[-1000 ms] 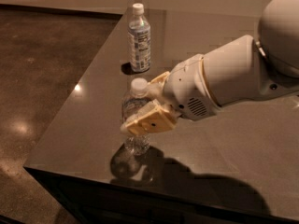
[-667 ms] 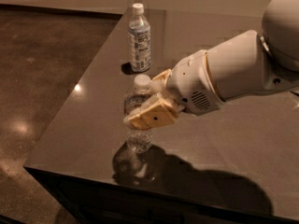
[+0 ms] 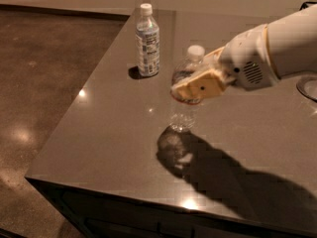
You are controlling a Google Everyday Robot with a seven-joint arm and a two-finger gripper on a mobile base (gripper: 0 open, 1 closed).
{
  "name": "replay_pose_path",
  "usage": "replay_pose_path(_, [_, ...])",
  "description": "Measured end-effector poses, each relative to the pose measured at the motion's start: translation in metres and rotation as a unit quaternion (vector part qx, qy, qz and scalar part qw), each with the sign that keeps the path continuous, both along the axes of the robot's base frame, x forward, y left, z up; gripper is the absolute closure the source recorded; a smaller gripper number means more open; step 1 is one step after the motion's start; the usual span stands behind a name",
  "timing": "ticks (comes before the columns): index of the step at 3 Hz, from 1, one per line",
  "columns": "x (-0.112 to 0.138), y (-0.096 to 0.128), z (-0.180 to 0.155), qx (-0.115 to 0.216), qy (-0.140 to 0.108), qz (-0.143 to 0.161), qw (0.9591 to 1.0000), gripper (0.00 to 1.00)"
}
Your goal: Move water bottle near orange
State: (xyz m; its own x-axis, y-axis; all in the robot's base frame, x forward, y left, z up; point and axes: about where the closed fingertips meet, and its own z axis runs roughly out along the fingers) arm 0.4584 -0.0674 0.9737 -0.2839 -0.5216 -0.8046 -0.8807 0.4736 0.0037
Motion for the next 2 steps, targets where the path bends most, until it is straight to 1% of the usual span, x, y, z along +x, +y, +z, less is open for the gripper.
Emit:
replay_pose_path(1, [0.033,-0.043,0.01,-0.009,-0.006,-0.057,0.9983,1.0])
replay_pose_path(2, [0.059,-0.075,0.011,-0.018,-0.006,-0.095,0.9953,1.0])
